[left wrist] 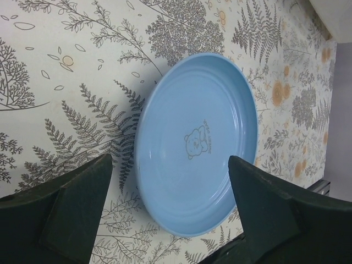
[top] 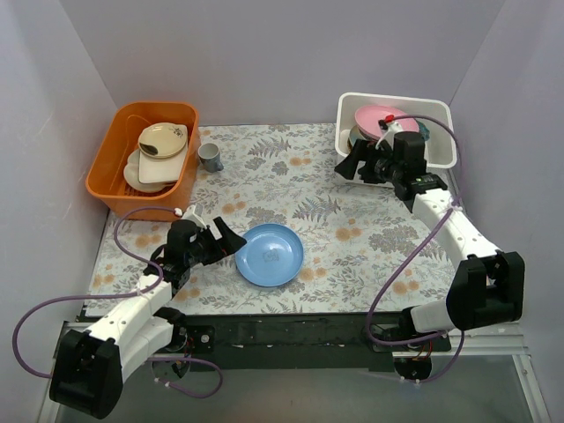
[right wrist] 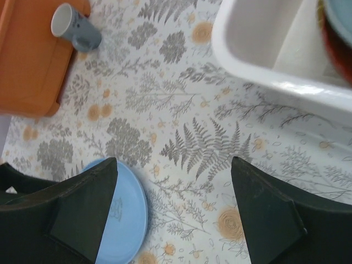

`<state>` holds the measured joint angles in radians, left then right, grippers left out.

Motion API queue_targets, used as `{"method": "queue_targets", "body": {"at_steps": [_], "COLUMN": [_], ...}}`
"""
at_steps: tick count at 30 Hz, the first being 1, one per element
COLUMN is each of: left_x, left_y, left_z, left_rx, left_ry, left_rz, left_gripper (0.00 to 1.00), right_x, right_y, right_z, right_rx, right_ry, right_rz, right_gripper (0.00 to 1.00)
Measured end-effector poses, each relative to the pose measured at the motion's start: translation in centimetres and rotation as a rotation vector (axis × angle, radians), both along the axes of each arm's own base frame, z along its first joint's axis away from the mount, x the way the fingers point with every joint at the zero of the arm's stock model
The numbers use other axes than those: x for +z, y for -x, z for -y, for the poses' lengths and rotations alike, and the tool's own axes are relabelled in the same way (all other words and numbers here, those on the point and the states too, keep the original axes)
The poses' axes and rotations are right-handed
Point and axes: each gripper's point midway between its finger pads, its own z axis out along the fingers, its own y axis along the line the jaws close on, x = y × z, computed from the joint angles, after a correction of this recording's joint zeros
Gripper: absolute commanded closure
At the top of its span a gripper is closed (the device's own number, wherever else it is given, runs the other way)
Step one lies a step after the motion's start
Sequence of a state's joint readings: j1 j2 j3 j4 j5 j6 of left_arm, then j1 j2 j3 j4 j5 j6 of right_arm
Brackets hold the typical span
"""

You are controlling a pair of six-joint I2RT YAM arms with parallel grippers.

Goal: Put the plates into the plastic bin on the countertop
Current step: Pick up the plate at the center of the board.

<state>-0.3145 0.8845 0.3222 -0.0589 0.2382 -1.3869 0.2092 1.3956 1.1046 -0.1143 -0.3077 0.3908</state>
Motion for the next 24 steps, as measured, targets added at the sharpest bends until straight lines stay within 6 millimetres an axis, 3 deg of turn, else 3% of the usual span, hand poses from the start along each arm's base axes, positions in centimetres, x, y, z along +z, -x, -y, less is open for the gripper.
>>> {"method": "queue_targets", "body": {"at_steps": [6, 11, 18, 24], "left_x": [-0.7, -1.8, -3.4, -4.4], "left_y": [0.3, 0.8, 1.3, 1.5], "left_z": [0.0, -0.1, 0.0, 0.0], "left_rx": [0.001, -0.001, -0.011, -0.013], "left_ry": [-0.005, -0.017, -0.038, -0.049], "left_rz": [-0.032, -0.072, -0.134, -0.169], "left_gripper": [0.23, 0.26, 0.31, 0.36], "right_x": [-3.9, -6.6, -9.1, -9.7], "right_y": [3.5, 6.4, 9.2, 9.9], "right_z": [-3.5, -4.6, -6.2, -8.3], "right_rx": [0.107, 0.155, 0.214, 0.274], "right_ry": [0.024, 0.038, 0.039, 0.016], "right_rz": [-0.090, -0.154, -0.216, -0.230], "right_gripper": [0.11, 0.11, 0.11, 0.12]}}
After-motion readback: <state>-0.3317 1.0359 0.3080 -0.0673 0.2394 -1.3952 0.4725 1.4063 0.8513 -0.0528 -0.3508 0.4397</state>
